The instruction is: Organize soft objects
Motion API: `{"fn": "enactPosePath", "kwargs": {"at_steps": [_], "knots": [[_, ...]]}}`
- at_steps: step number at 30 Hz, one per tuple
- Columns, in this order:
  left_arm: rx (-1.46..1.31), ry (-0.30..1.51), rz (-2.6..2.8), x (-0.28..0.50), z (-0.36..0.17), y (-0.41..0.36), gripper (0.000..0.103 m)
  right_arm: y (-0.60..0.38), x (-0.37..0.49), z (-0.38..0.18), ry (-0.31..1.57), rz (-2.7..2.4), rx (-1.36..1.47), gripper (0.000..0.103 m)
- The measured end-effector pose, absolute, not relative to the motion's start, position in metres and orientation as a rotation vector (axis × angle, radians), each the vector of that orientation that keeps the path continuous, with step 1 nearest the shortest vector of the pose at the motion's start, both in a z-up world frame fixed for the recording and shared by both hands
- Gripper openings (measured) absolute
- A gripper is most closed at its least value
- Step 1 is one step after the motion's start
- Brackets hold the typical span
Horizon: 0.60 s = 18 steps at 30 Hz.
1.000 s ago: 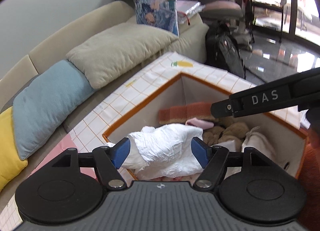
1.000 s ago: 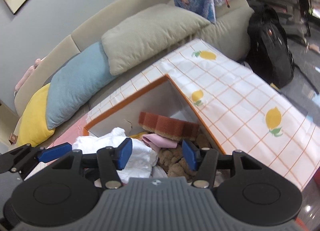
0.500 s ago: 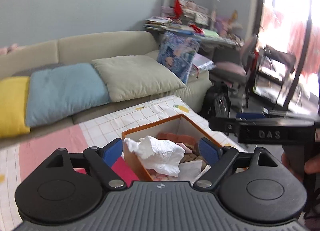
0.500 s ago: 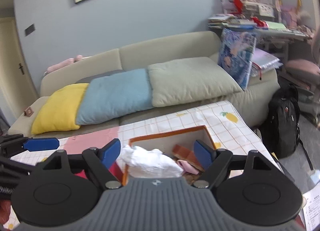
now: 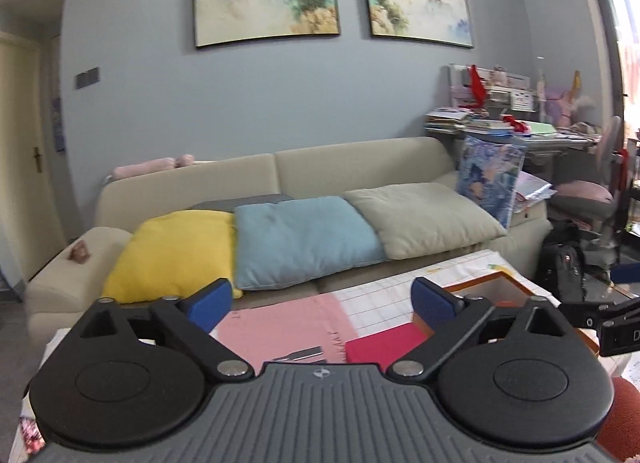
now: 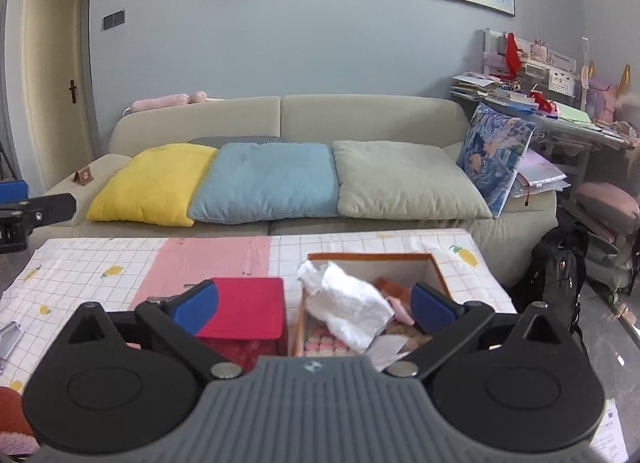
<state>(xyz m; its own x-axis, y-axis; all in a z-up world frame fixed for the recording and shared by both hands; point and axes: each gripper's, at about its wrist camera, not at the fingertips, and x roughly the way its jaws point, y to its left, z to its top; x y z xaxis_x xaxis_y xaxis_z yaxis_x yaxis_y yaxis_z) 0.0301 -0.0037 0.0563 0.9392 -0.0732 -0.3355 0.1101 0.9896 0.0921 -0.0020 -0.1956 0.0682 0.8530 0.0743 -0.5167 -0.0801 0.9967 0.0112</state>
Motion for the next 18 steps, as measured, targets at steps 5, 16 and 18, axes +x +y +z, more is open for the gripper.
{"fn": "enactPosePath", "kwargs": {"at_steps": [5, 16, 18], "knots": [[-0.029, 0.429, -0.087, 0.011, 0.043, 0.007, 0.103, -0.184, -0.021, 0.053, 0.604, 0.074, 0.037, 0.1], [-0.041, 0.564, 0.049, 0.001, 0.012, 0.0, 0.103, -0.156, -0.046, 0.04, 0.578, 0.091, -0.069, 0.1], [-0.04, 0.595, 0.043, -0.003, 0.003, -0.001, 0.103, -0.156, -0.047, 0.034, 0.595, 0.098, -0.061, 0.1]]}}
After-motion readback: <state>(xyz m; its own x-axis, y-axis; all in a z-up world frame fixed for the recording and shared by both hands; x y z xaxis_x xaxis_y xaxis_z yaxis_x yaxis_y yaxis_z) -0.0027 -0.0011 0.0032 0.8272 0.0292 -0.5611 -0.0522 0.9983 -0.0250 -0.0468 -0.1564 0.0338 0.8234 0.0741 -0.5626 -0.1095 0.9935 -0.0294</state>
